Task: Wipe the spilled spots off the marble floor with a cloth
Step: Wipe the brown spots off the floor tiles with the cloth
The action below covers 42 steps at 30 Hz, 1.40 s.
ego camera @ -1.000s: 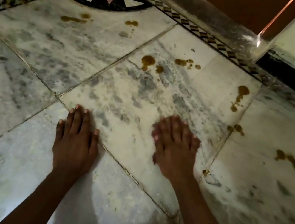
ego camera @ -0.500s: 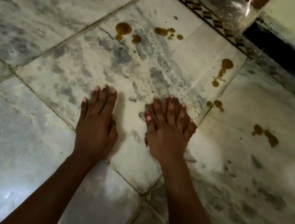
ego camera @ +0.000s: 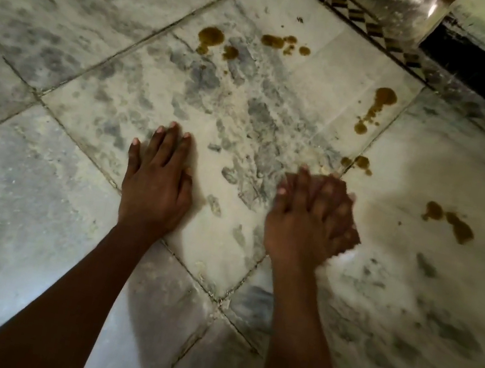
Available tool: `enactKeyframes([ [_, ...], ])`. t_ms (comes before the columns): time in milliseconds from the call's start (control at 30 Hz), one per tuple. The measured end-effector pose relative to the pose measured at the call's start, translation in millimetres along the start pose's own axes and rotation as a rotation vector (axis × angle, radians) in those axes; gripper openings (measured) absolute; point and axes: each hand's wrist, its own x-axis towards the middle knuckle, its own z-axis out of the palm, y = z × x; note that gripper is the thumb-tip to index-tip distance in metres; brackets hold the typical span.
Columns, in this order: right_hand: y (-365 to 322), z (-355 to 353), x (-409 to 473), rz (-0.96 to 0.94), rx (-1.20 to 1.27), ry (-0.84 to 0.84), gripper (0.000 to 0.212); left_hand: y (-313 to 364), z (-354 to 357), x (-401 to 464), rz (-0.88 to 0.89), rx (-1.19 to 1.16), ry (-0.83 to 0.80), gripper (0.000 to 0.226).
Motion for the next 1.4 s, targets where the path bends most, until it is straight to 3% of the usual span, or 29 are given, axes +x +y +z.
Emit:
enactKeyframes([
  [67,-22.5,6.5,6.3,-0.175,-0.014,-0.043,0.057,-0.1,0.2,-1.4,-0.008,0.005,0.01,0.069],
  [200,8.9,3.6,-43.9,-0.794,-0.105,0.052,0.053,1.8,-2.1,-1.7,-0.003,-0.012,0.011,0.07],
  [267,51.8,-8.5,-56.9,-0.89,-0.137,-0.031,0.054,2.8,-4.8,-2.2,-0.011,-0.025,0.014,0.07],
  [333,90.2,-15.9,-35.0,-0.725,-0.172,0.02,0.054,4.4,-5.8,-2.7,-0.007,-0.027,-0.001,0.069],
  [400,99.5,-22.5,-0.8,-0.322,-0.136,0.142,0.053,2.3,-5.6,-2.5,-0.006,0.003,-0.016,0.07],
  [467,76.5,-23.5,24.4,-0.008,-0.015,0.119,0.054,2.3,-4.9,-2.5,-0.007,0.01,-0.03,0.071],
  [533,44.3,-16.7,20.2,-0.078,0.009,0.042,0.054,1.4,-4.4,-2.9,-0.01,0.01,-0.041,0.073],
  [600,35.4,-7.9,-15.6,-0.413,-0.047,0.085,0.052,0.8,-7.0,-3.0,-0.02,-0.001,-0.041,0.074],
  [667,62.3,-9.5,-55.8,-0.67,-0.125,0.044,0.052,10.9,-6.6,-6.5,-0.016,-0.008,-0.045,0.075],
  [700,83.1,-13.3,-64.9,-0.667,-0.134,0.014,0.053,21.4,-4.5,-10.2,0.003,-0.012,-0.045,0.074],
  [733,103.5,-19.3,-64.1,-0.567,-0.122,0.01,0.054,34.3,0.1,-14.4,0.037,-0.021,-0.045,0.072],
  [800,128.5,-28.5,-41.2,-0.16,-0.085,0.076,0.056,57.5,12.7,-24.3,0.143,-0.008,-0.041,0.068],
  [867,123.7,-32.3,-6.2,0.245,0.024,0.103,0.058,68.5,19.8,-29.0,0.182,-0.006,-0.039,0.065],
  [900,111.5,-31.8,6.0,0.327,0.058,0.08,0.059,68.4,21.0,-27.8,0.167,-0.015,-0.038,0.065],
  [933,97.7,-30.4,9.8,0.298,0.06,0.058,0.059,66.4,21.3,-27.1,0.152,-0.016,-0.037,0.065],
  [1033,88.0,-23.6,-23.1,-0.227,-0.031,0.071,0.055,64.0,19.8,-27.0,0.149,-0.007,-0.033,0.067],
  [1100,119.0,-27.7,-51.4,-0.391,-0.09,0.06,0.053,66.8,18.9,-27.8,0.148,-0.017,-0.042,0.068],
  [1133,137.5,-32.6,-56.5,-0.315,-0.084,0.066,0.052,67.5,18.2,-27.9,0.144,-0.024,-0.043,0.068],
  [1233,170.1,-47.0,-32.9,0.193,-0.008,0.182,0.055,68.2,17.2,-28.8,0.137,-0.025,-0.041,0.068],
  [1300,159.8,-53.9,2.7,0.443,0.105,0.116,0.058,69.2,18.6,-29.2,0.133,-0.017,-0.038,0.068],
  [1367,135.8,-53.0,24.6,0.44,0.115,0.017,0.06,69.2,19.2,-29.2,0.13,-0.017,-0.046,0.068],
  [1400,126.2,-50.2,25.8,0.309,0.073,-0.003,0.058,69.7,18.9,-28.7,0.132,-0.018,-0.041,0.069],
])
